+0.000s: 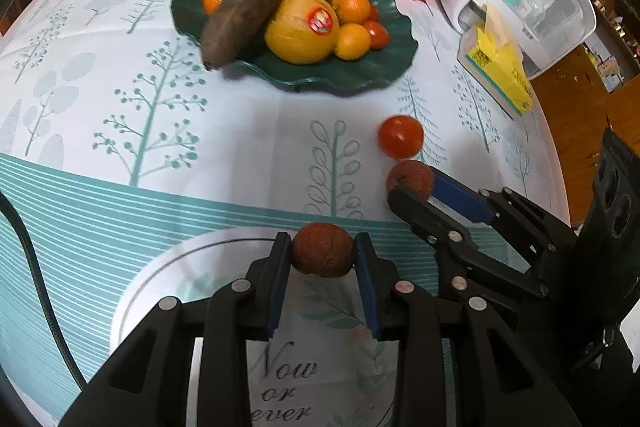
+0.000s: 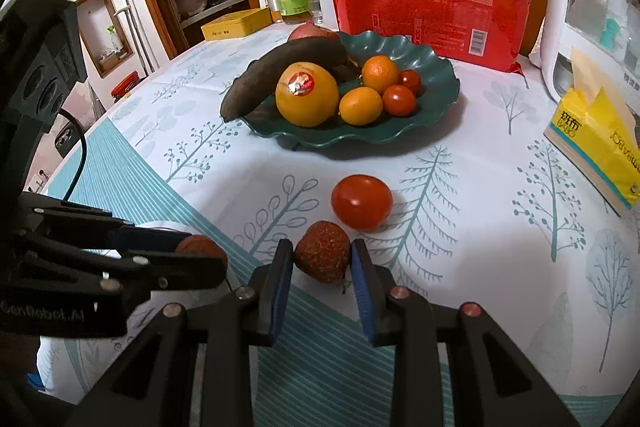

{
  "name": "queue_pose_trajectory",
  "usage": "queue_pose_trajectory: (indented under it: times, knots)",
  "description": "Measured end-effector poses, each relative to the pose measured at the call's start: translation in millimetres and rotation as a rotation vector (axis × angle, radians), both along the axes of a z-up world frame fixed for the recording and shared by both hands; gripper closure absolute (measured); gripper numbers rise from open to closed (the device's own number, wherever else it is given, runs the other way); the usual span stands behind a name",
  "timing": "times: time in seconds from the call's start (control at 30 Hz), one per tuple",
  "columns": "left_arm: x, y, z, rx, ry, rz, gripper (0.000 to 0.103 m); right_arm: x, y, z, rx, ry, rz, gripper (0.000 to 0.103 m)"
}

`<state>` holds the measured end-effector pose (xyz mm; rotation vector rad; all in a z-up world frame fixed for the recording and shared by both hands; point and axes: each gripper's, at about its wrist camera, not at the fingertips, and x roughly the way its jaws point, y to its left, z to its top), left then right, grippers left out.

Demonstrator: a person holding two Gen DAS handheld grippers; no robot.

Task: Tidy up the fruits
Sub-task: 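Grasp the lychee on the white plate with the left tool while the right tool grasps a loose lychee, then carry both lychees onto the green plate and open both tools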

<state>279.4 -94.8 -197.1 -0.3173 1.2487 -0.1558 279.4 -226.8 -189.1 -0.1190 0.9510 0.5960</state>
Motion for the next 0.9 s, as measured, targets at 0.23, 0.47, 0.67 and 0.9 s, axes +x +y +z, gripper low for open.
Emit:
queue_pose_trajectory:
  times: [0.23,0.47,0.67,0.9]
  knots:
    - [4.9,31.1,11.8,0.041,-0.046,0.028,0.073,2.2,9.2,12.3,0.003,-0.02,-0.032,0.073]
    - [23.2,73.7,23.5,0.085,-0.094,0.055,0.073,13.4,22.4,25.1,0.012,-0.052,-0.088,0.073]
    - [52.9,105.2,31.8,0.105,-0.138,0.039,0.073,28.9,35.0,29.5,0.007,-0.08,-0.167,0.073]
    - [97.0,121.3,43.1,0.106,-0.205,0.031,0.073,45.5,45.7,26.5,-0.003,-0.096,-0.258,0.073]
